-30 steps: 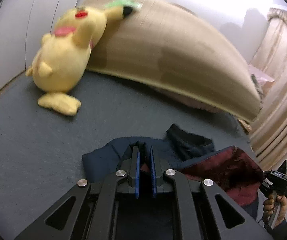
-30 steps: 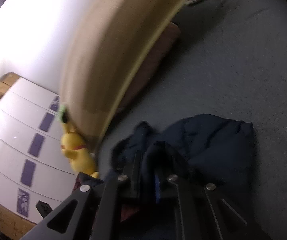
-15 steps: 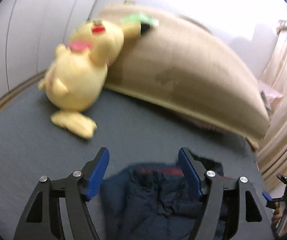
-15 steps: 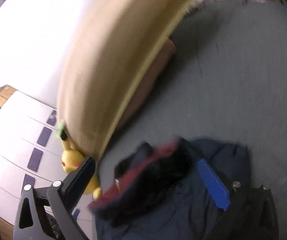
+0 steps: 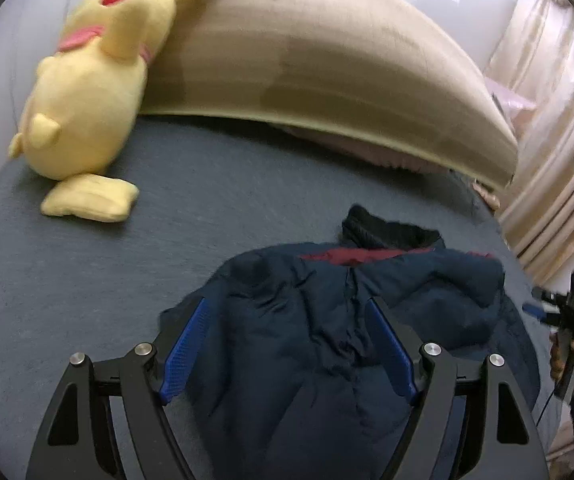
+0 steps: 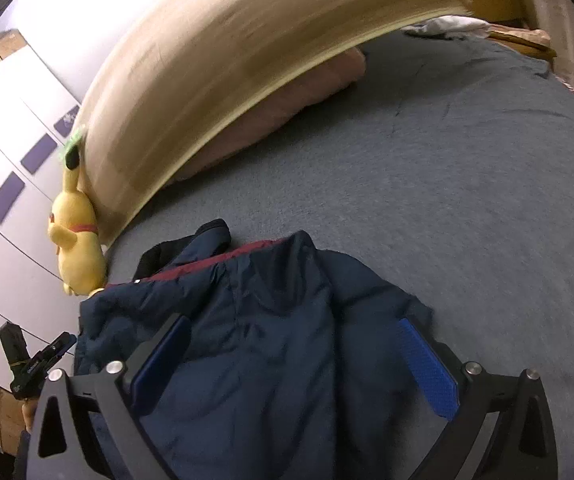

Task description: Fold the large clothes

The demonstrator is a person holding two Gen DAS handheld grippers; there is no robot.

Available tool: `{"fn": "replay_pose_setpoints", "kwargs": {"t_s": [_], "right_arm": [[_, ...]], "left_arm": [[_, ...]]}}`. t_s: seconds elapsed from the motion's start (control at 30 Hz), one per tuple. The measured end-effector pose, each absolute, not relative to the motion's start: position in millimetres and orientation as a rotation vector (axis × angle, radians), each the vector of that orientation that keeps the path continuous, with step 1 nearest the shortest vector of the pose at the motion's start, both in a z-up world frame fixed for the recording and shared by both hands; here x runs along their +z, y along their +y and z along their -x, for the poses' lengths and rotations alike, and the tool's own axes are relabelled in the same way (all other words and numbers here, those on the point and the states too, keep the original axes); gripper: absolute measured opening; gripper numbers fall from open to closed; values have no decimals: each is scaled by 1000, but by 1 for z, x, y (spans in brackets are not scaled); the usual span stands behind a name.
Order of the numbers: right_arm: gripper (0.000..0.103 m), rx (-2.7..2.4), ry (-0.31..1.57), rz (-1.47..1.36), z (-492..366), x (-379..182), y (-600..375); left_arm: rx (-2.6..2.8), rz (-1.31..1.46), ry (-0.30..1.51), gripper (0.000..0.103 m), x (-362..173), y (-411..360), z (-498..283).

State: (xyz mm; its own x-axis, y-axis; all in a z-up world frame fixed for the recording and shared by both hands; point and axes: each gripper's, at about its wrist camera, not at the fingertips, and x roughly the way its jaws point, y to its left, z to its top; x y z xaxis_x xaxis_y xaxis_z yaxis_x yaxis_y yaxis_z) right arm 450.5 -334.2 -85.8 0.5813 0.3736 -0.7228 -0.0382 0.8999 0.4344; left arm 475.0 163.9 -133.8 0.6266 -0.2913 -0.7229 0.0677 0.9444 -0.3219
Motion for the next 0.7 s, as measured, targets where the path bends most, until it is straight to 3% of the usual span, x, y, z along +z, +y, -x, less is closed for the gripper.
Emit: {"fn": "replay_pose_setpoints", "kwargs": {"t_s": [0.1,0.17,0.23,0.27,0.3,0.37,0.57,0.7], "right_arm": [[92,256,976,-354,-469,-97,-320],[83,245,1006,-313,-479,-106,-314],[65,236,1020,-296,-486,-113,-310],[36,232,1030,-282,-489,-114,-307],[23,215,1038,-255,-490,-114,-304],[11,216,1026,-204,-487,-107,-297],[9,172,854,-124,-474,-56,-293],[10,87,946,-117,-501,-95,-288]], "left_arm": [[-175,204,934,40,-146,150,-485],[-150,214,952,31,-153,153,-490],[-151,237,961,24,-159,158,-491],[-153,230,960,21,-159,159,-490],[-157,212,958,15,-159,158,-489],[-154,167,940,11,-155,155,-487],[-95,184,842,9,-138,162,-488],[-51,160,928,11,-164,153,-508]]}}
